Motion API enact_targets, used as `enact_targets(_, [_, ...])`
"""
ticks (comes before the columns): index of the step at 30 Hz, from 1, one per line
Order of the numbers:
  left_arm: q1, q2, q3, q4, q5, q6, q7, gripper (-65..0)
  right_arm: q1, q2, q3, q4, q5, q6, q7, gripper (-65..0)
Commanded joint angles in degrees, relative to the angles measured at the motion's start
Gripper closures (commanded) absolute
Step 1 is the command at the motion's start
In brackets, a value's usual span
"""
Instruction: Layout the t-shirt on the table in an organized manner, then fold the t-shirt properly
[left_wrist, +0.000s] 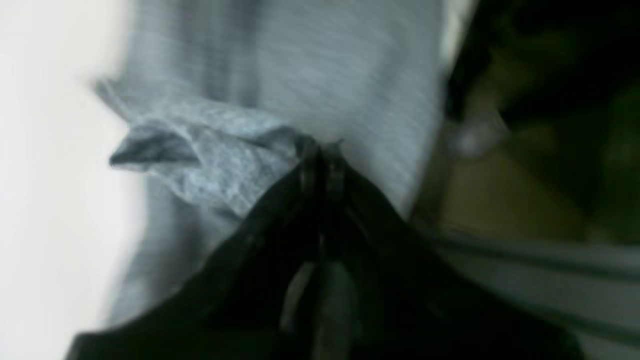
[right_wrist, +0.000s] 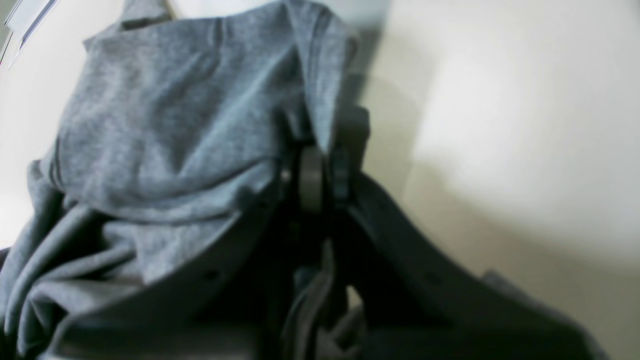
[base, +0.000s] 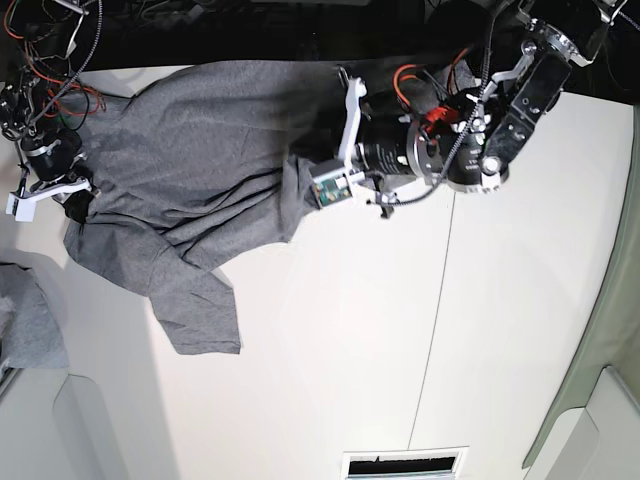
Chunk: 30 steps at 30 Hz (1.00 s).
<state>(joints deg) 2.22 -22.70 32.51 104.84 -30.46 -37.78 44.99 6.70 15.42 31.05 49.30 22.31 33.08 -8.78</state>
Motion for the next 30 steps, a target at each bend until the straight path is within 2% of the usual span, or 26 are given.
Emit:
enact_targets(1, [-0.8,0.0,1.3,0.9,-0.7,-0.4,-1.5,-3.1,0.6,0.8,0.1,0.7,-0.4,0.2,-0.7,0.0])
enact_targets(3, [-1.0,0.0,4.0,0.9,0.3,-0.4,-1.5,-15.0,0.6,0.7,0.1,0.7,-0.4,0.2,-0.7,0.0])
enact_targets(5, [-1.2,0.0,4.8,0.9,0.7,-0.3,-1.5,-22.2,0.6,0.7,0.1,0.7,-0.4,0.2,-0.7,0.0])
enact_targets(8, [-1.3,0.0,3.2,1.3,0.7,-0.4,-1.5,-23.0,0.6,0.8,0.1,0.7,-0.4,0.1,-0.7,0.0])
enact_targets(11, [-1.3,0.0,-1.2,2.9,0.4,-0.3,-2.5,-23.0,0.6,0.7,0.1,0.7,-0.4,0.2,-0.7,0.0])
enact_targets(14, [-1.2,0.0,-5.4,3.0,-1.5,1.3,-3.3,-23.0,0.5,0.7,0.1,0.7,-0.4,0.2,-0.7,0.0])
enact_targets(18, [-1.2,0.3,-5.9,1.8,-1.6,2.4,-3.9,-23.1,0.6,0.7,0.1,0.7,-0.4,0.2,-0.7,0.0])
enact_targets(19, [-1.2,0.6,-5.3,1.1,-1.8,2.4,-4.5,-24.3,0.6,0.7,0.1,0.7,-0.4,0.2,-0.7,0.0])
enact_targets(23, [-1.3,3.1,-2.5,-3.3,1.5,2.7,-7.2,-39.0,0.5,0.7,0.1,0.7,-0.4,0.2,-0.7,0.0])
enact_targets(25, [-1.3,4.9,-2.1,-5.7,4.3,4.4,-8.4,-39.6,0.6,0.7,0.1,0.7,-0.4,0.2,-0.7,0.0])
enact_targets(30, [-1.3,7.7,-2.1,-8.5,7.0,5.2,-8.4,-39.6,0.6,0.7,0.1,0.7,-0.4,0.2,-0.7,0.0])
